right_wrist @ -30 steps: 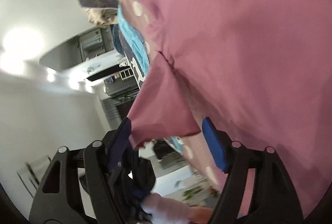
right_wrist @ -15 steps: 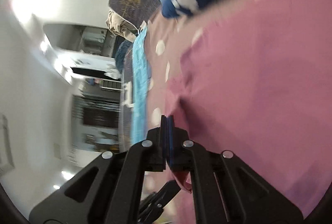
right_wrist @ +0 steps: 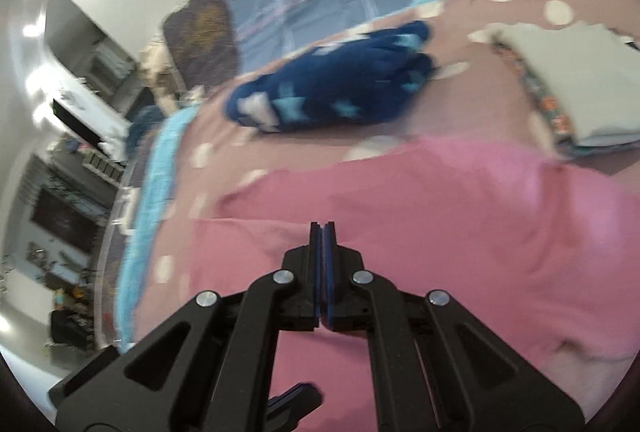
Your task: Fold small clothes
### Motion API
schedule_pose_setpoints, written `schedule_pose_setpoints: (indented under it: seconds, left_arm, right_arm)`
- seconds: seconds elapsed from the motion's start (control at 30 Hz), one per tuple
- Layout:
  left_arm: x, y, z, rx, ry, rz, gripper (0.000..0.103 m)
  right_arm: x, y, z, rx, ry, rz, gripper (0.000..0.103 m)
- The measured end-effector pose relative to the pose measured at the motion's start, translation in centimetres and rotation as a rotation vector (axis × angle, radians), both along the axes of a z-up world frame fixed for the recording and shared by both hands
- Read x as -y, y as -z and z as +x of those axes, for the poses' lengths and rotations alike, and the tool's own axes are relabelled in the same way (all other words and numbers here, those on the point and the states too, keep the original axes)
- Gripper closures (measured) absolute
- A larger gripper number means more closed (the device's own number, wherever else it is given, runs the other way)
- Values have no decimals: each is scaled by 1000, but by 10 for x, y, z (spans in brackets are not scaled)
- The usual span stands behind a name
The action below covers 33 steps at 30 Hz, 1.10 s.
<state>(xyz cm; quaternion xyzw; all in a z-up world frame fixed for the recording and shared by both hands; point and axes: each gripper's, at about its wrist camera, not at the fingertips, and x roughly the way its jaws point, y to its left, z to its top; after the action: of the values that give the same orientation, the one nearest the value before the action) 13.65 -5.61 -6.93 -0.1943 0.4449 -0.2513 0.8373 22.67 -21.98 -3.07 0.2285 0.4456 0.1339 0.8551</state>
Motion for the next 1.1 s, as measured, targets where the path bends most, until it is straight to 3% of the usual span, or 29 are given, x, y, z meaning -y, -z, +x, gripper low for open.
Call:
schedule_pose_setpoints:
  seconds: [0.03,0.07,0.13,0.27,0.4,0.53,0.57,0.6,0.63,0.67,0.8,0.9,0.97,1.03,1.07,1.1]
  left_arm:
    - [0,3,-2,-7,-1,16,89]
    - [-4,6,-4,-12,-7,25,83]
    - [-27,8,-13,0,-45,51,66]
    - [-87,8,-31,71,-183,187,63]
    - [-169,17,-37,33,-404,280,63]
    - [-215,29,-31,-19,-526,361,60]
    - [-222,34,-27,-41,-527,359,60]
    - [-225,38,-22,-49,-516,352,59]
    - [-227,41,-17,-55,-514,350,59]
    - [-226,40,-11,-48,-512,349,59]
    - [-218,36,3,-18,-447,301,56]
    - [-208,41,15,-11,-444,360,56]
    - [-204,43,20,-1,-438,380,56]
    - [-203,43,21,13,-439,377,58]
    - [-202,43,21,21,-432,364,60]
    - [-202,43,21,26,-423,352,67]
  right_arm:
    - [5,7,3,-9,20,-31,94]
    - [14,17,3,-20,65,-80,74]
    - [32,33,-3,-27,120,-132,57]
    - [59,58,-18,-77,94,-88,57]
    - [62,78,-30,-132,33,22,57]
    - [41,85,-26,-121,9,-29,56]
    - [34,84,-23,-111,5,-39,62]
    - [28,84,-21,-98,-4,-57,75]
    - [21,83,-19,-83,-29,-77,99]
    - [13,79,-19,-66,-47,-94,102]
    - [21,35,-38,89,18,-89,102]
    - [41,10,-48,148,125,-165,102]
    - [54,14,-44,112,166,-232,101]
    - [59,32,-36,13,126,-228,94]
    - [58,40,-34,-25,122,-235,77]
    - [59,45,-33,-54,143,-267,69]
